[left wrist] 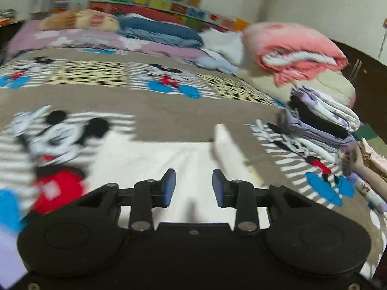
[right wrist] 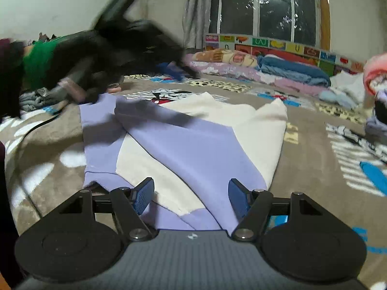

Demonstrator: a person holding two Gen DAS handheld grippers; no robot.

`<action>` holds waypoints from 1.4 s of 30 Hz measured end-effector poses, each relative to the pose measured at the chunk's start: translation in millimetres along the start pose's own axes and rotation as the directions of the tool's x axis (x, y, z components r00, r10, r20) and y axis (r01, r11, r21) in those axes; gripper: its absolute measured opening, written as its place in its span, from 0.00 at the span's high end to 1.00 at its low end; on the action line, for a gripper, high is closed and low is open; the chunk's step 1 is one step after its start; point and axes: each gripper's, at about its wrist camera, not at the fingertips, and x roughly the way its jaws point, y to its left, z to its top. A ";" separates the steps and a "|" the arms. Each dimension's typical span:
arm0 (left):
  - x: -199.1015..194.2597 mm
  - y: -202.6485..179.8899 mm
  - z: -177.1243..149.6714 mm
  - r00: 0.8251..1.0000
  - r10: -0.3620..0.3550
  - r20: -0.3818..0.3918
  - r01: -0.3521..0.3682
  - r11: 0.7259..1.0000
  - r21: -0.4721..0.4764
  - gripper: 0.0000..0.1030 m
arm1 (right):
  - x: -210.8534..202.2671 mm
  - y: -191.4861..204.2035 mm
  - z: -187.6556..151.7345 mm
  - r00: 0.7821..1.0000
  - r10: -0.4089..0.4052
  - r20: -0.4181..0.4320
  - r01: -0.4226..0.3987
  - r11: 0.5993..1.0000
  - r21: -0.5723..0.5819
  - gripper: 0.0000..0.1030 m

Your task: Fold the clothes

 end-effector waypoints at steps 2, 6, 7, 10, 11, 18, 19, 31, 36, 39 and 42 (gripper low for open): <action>27.1 -10.0 13.7 0.999 -0.025 -0.022 0.025 1.000 0.004 0.69 | 0.7 -2.8 -1.2 1.000 0.010 -0.003 -0.010 1.000 0.020 0.34; 72.2 -23.3 33.0 0.997 -0.036 -0.070 0.037 0.999 0.005 0.63 | 2.2 -8.4 -3.6 1.000 0.029 -0.008 -0.029 0.998 0.059 0.34; 82.0 -24.8 36.5 0.996 -0.038 -0.083 0.038 0.999 0.003 0.62 | 2.6 -9.8 -4.2 0.999 0.034 -0.009 -0.034 0.997 0.069 0.34; 109.6 -25.8 45.9 0.992 -0.045 -0.122 0.044 0.999 -0.012 0.62 | 3.1 -13.8 -5.6 0.999 0.053 -0.009 -0.052 0.994 0.094 0.34; 118.2 -26.1 49.0 0.990 -0.040 -0.134 0.039 0.999 -0.014 0.62 | 3.3 -15.0 -6.1 0.998 0.059 -0.009 -0.058 0.993 0.101 0.34; 156.3 -22.5 58.5 0.980 -0.028 -0.197 0.023 0.999 -0.024 0.62 | 5.5 -20.4 -6.5 0.995 0.099 -0.012 -0.097 0.985 0.143 0.32; 160.1 -22.1 58.1 0.978 -0.031 -0.206 0.026 0.999 -0.028 0.71 | 5.8 -20.9 -6.6 0.994 0.105 -0.011 -0.102 0.984 0.148 0.31; 179.9 6.6 42.2 0.977 -0.007 -0.211 -0.025 0.989 -0.145 0.90 | 8.5 -27.1 -7.6 0.988 0.151 -0.014 -0.145 0.970 0.196 0.30; 166.1 -7.4 51.4 0.982 0.073 -0.174 -0.083 0.995 -0.049 0.83 | 9.0 -26.5 -7.9 0.988 0.153 -0.017 -0.147 0.970 0.195 0.30; 151.5 -17.2 57.7 0.990 0.079 -0.120 -0.080 0.997 -0.008 0.83 | 9.0 -26.3 -8.1 0.988 0.154 -0.017 -0.148 0.969 0.196 0.30; 144.1 -28.4 56.0 0.992 -0.005 -0.126 0.007 1.000 0.021 0.83 | 9.2 -26.4 -8.3 0.988 0.154 -0.016 -0.148 0.969 0.197 0.30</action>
